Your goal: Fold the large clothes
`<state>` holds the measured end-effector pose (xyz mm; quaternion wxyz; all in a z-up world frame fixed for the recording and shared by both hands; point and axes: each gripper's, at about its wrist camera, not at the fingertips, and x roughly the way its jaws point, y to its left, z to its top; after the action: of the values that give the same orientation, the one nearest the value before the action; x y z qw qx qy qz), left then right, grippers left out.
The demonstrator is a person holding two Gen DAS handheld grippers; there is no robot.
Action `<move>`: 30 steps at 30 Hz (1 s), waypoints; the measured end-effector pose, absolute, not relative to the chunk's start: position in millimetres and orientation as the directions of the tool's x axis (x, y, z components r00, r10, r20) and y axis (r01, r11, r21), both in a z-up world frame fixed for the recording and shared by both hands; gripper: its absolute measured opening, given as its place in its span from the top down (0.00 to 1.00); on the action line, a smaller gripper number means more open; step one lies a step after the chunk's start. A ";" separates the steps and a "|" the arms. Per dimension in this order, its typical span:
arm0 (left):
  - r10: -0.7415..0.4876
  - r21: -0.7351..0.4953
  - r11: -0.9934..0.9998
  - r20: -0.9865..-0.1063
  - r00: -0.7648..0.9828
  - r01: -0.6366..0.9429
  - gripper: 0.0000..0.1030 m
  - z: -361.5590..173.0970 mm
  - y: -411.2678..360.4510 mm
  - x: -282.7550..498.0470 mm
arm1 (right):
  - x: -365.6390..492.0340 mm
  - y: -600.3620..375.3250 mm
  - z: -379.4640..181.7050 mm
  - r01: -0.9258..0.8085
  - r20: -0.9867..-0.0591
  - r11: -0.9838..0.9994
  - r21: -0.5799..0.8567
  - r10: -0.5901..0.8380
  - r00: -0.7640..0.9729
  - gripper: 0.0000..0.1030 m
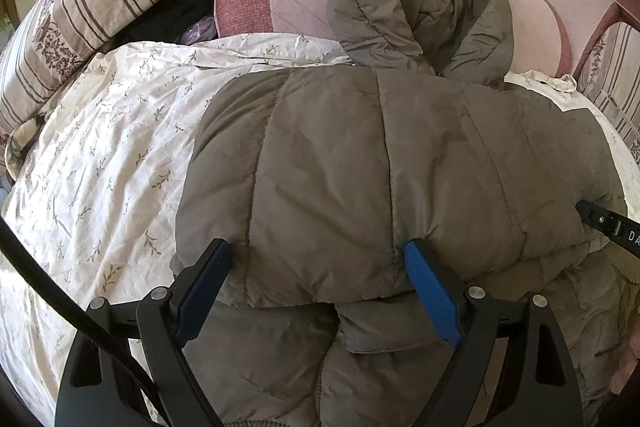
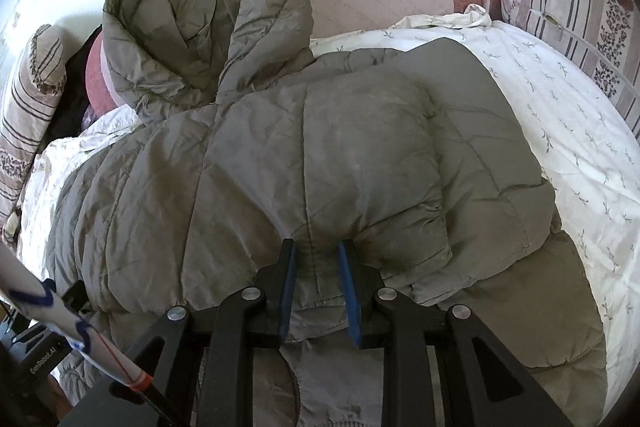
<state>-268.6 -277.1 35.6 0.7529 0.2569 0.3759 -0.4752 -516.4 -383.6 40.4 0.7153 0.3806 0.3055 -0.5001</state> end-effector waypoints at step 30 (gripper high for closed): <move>-0.466 0.046 0.419 -0.847 0.258 0.907 0.11 34.9 -270.6 -280.6 | -535.9 -368.7 45.8 0.943 -0.842 0.199 0.268 -0.427 0.329 0.70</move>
<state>-280.6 -270.6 34.9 0.7428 0.2777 0.3972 -0.4619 -535.9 -368.7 45.8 0.7065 0.4069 0.3170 -0.4847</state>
